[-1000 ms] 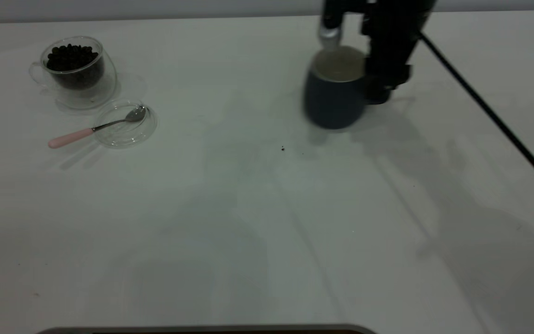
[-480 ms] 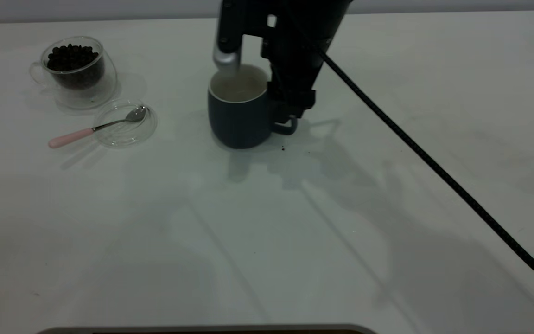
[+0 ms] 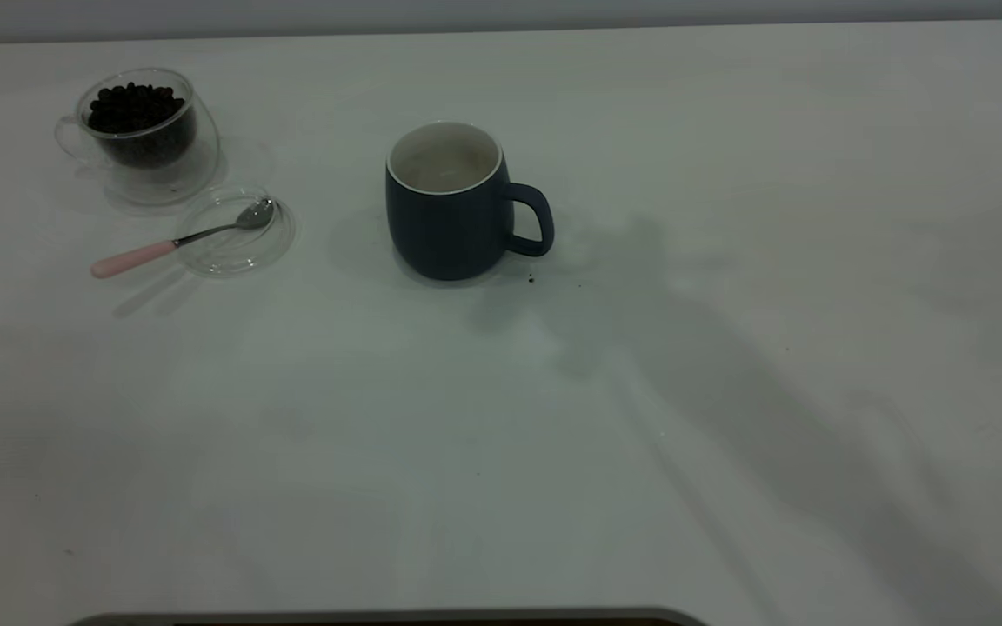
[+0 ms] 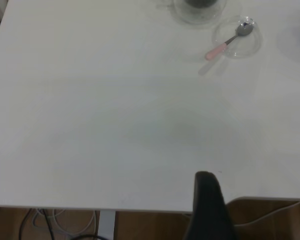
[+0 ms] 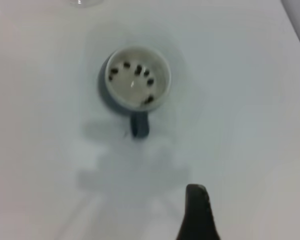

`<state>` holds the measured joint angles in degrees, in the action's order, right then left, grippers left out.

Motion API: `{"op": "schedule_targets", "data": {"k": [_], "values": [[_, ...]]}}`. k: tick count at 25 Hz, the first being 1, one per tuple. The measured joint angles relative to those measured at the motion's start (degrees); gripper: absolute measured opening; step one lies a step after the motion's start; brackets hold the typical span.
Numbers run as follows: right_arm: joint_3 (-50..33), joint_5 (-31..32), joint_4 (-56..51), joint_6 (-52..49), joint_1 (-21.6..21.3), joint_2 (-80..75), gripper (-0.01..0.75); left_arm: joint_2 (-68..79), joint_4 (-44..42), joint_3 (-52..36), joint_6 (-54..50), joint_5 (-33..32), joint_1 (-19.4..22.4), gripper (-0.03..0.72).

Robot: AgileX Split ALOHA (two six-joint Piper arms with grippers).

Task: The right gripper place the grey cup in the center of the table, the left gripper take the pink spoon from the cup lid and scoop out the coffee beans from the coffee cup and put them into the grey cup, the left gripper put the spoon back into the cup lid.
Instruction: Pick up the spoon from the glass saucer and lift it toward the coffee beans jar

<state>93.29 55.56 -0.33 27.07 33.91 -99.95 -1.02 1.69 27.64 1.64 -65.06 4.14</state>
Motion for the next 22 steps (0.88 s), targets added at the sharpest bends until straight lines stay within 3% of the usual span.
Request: {"op": "schedule_targets", "data": {"k": [3,5,13,22], "values": [[0.0,10.8,0.3,-5.7,0.0,7.9,0.594,0.0,0.0,0.0,0.0,0.0,0.0,0.568],[-0.1,14.8,0.3,-8.7,0.0,11.6,0.594,0.0,0.0,0.0,0.0,0.0,0.0,0.568],[-8.4,15.4,0.9,-10.8,0.0,22.1,0.593,0.0,0.0,0.0,0.0,0.0,0.0,0.568],[-34.1,15.4,-1.2,-19.5,-0.4,49.2,0.592,0.0,0.0,0.0,-0.2,0.0,0.0,0.568]]}}
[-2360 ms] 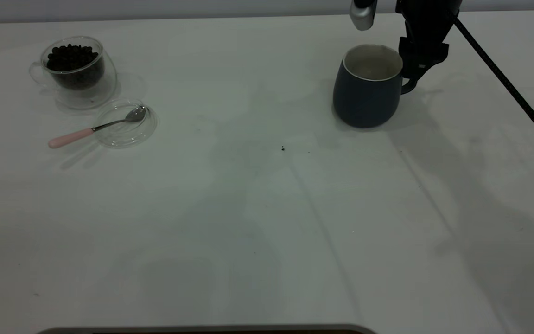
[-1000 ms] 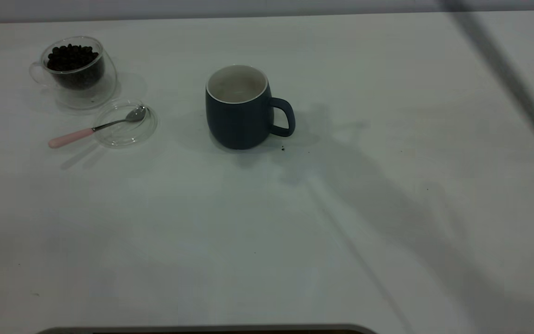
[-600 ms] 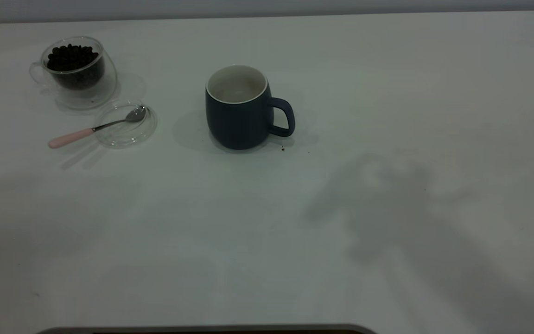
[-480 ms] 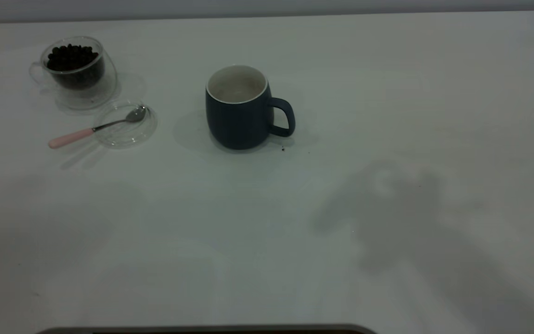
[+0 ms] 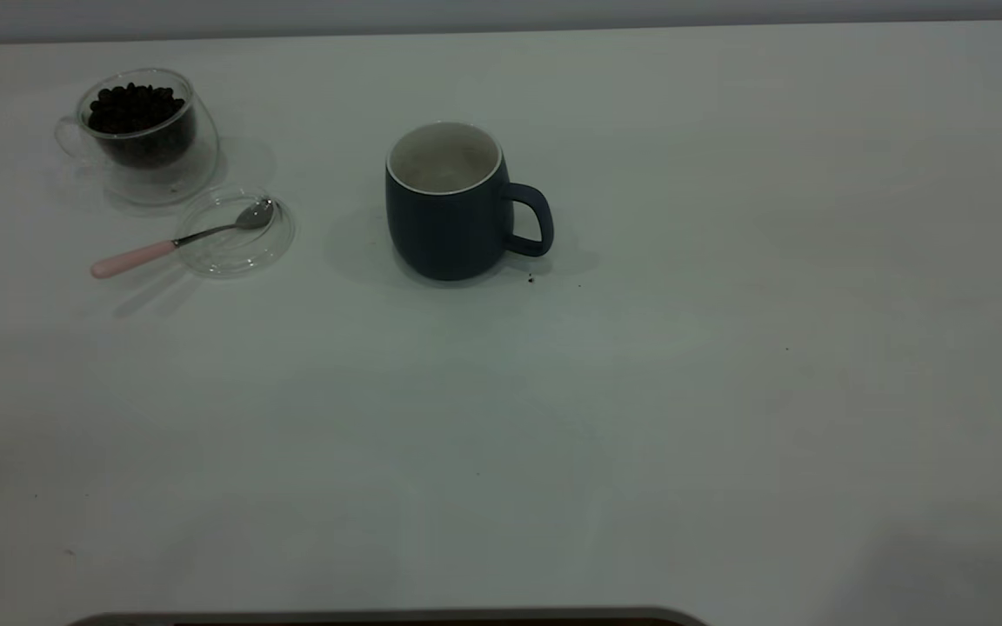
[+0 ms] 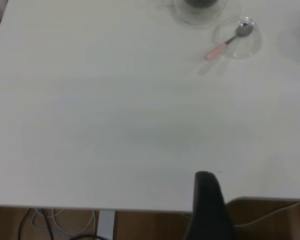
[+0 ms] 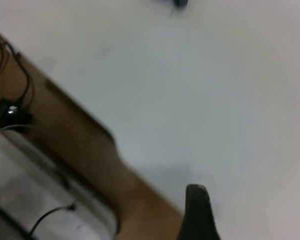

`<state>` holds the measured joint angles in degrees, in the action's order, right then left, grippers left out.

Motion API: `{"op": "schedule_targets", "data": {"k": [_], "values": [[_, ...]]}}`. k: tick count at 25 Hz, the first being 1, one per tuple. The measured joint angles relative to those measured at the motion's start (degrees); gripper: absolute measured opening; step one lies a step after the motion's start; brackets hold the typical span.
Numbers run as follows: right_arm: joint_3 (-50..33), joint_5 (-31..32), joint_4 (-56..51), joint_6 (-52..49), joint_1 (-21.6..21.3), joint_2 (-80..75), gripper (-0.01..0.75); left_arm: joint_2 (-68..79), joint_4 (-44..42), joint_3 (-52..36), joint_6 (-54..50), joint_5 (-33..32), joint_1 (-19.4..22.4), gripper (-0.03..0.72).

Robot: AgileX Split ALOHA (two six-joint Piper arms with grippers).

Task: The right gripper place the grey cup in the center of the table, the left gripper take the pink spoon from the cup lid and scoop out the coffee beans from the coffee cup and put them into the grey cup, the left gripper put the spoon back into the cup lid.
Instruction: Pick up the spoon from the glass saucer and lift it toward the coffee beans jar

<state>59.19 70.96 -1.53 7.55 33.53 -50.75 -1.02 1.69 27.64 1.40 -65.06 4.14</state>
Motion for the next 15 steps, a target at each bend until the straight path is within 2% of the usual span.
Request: {"op": "schedule_targets", "data": {"k": [3,7,15], "values": [[-9.1,-0.7,-2.5,-0.5,-3.9,7.7,0.592,0.0,0.0,0.0,0.0,0.0,0.0,0.568],[-18.1,-1.6,-6.4,-0.2,-12.3,17.6,0.592,0.0,0.0,0.0,0.0,0.0,0.0,0.568],[-26.9,-3.1,-6.8,0.8,-25.0,36.4,0.592,0.0,0.0,0.0,0.1,0.0,0.0,0.568]]}}
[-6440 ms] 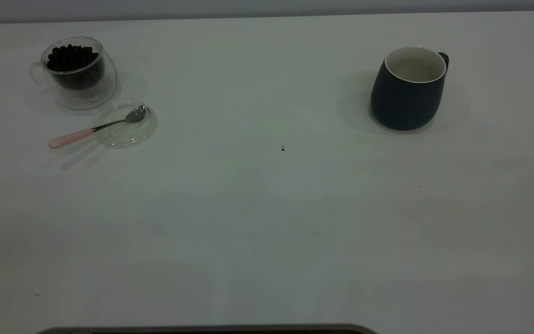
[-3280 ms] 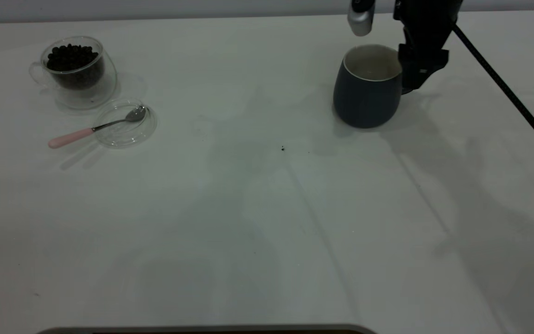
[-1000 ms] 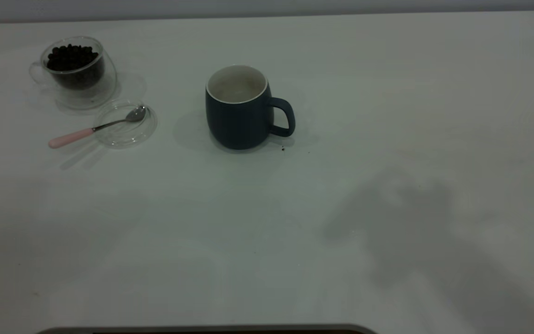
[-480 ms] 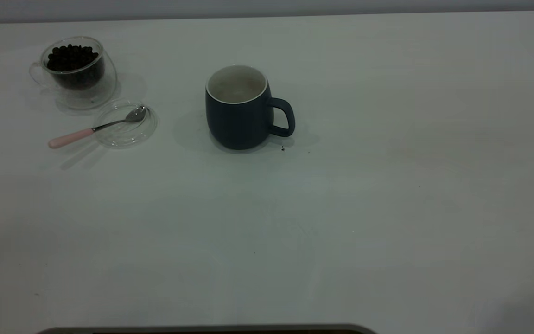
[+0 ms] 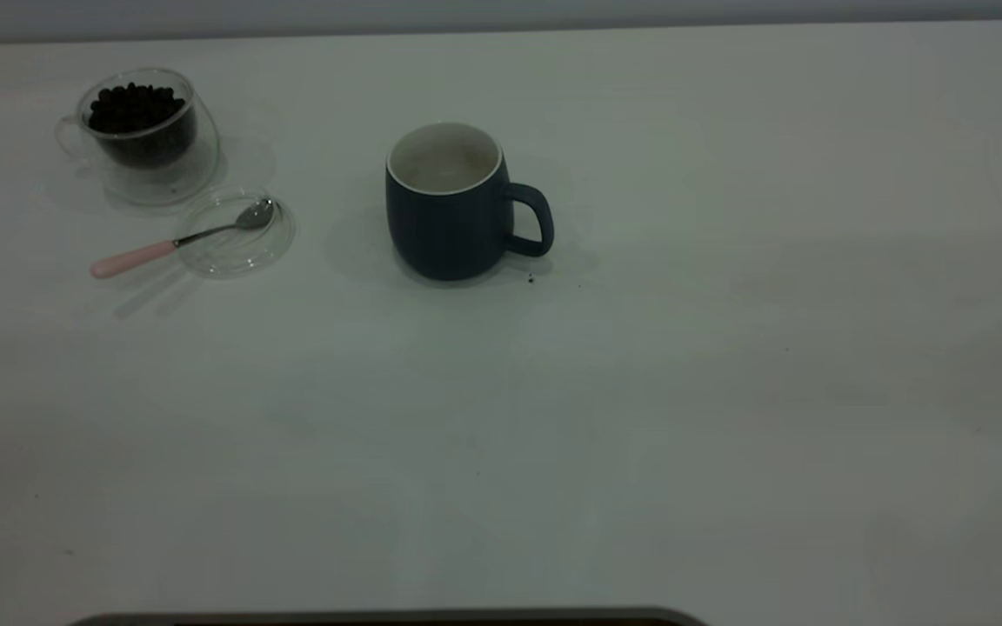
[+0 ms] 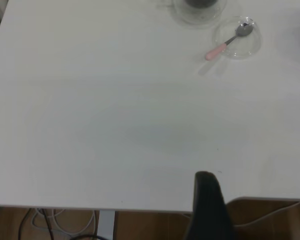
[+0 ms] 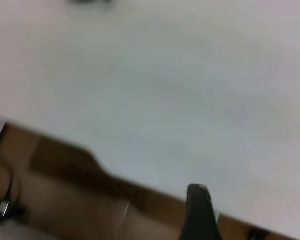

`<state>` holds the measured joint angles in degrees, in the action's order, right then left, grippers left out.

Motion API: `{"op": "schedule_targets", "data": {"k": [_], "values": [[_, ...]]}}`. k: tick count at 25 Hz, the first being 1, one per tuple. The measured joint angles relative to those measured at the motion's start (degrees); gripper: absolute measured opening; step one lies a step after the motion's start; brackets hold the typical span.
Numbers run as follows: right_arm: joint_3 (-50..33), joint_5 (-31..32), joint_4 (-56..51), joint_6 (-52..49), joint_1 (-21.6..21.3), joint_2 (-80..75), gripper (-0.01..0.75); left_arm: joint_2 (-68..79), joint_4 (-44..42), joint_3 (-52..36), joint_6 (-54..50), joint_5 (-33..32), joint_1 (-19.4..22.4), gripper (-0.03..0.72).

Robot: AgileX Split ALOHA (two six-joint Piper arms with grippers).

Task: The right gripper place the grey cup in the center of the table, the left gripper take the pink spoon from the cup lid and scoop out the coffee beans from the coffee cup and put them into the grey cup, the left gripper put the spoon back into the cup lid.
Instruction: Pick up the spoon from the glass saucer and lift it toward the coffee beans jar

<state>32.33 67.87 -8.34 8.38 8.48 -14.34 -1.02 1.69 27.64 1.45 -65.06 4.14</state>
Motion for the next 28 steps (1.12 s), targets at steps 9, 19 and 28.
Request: {"op": "schedule_targets", "data": {"k": [9,19,28], "values": [[-3.7,-1.8,2.7,0.1,-7.7,13.6,0.592,0.0,0.0,0.0,0.0,0.0,0.0,0.568],[-4.9,-3.0,3.0,0.1,-7.9,14.6,0.592,0.0,0.0,0.0,0.1,0.0,0.0,0.568],[-4.9,-3.2,2.8,0.2,-7.9,14.6,0.592,0.0,0.0,0.0,0.2,0.0,0.0,0.568]]}}
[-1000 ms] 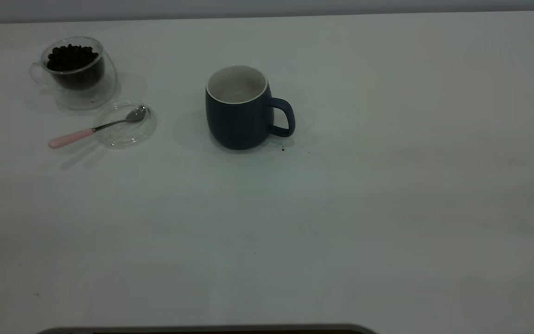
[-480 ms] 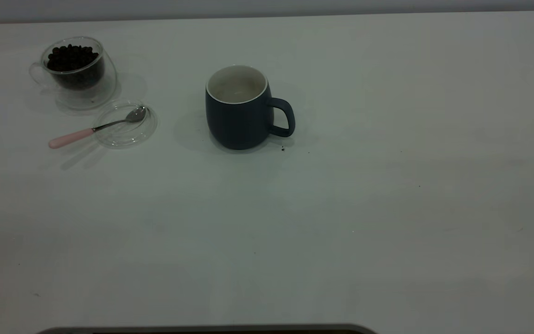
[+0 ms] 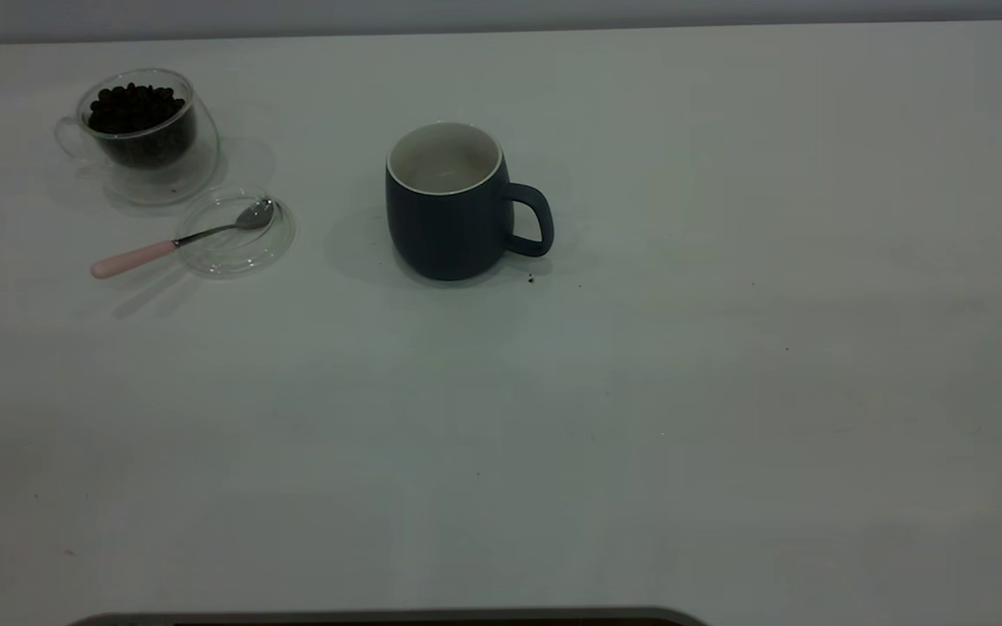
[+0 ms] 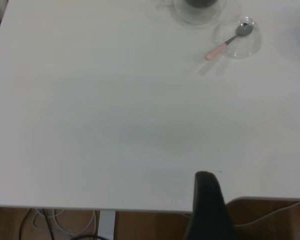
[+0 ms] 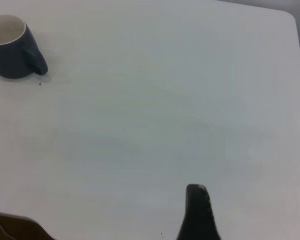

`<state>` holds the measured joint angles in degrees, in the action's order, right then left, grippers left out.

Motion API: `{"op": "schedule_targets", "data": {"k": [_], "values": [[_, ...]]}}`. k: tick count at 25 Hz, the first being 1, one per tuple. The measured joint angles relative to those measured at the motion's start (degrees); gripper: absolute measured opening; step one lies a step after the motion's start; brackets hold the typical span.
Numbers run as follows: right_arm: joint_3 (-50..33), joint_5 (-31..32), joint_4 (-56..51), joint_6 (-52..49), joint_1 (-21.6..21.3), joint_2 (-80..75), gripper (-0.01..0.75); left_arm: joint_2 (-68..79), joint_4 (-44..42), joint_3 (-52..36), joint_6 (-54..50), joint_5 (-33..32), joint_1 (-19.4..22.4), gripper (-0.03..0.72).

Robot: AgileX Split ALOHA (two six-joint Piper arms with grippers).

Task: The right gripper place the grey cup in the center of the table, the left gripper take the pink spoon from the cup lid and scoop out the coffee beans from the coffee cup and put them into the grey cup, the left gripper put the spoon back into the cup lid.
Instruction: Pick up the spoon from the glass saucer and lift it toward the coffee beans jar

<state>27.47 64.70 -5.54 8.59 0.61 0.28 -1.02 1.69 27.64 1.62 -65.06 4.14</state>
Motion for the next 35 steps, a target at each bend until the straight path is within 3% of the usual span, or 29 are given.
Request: {"op": "schedule_targets", "data": {"k": [22,24,29,32,35], "values": [[0.0,0.0,0.0,0.0,0.0,0.0,0.592,0.6,3.1,0.4,-2.4,1.0,-0.1,0.568],[0.0,0.0,0.0,0.0,0.0,0.0,0.592,3.5,5.7,1.0,-4.4,5.3,-0.1,0.568],[0.0,0.0,0.0,0.0,0.0,0.0,0.591,17.6,17.7,1.1,-4.5,24.2,-0.1,0.568],[0.0,0.0,0.0,0.0,0.0,0.0,0.591,29.6,30.2,1.1,2.5,34.2,-0.1,0.571],[0.0,0.0,0.0,0.0,0.0,0.0,0.591,42.5,46.5,2.6,16.8,39.2,-0.1,0.591]]}}
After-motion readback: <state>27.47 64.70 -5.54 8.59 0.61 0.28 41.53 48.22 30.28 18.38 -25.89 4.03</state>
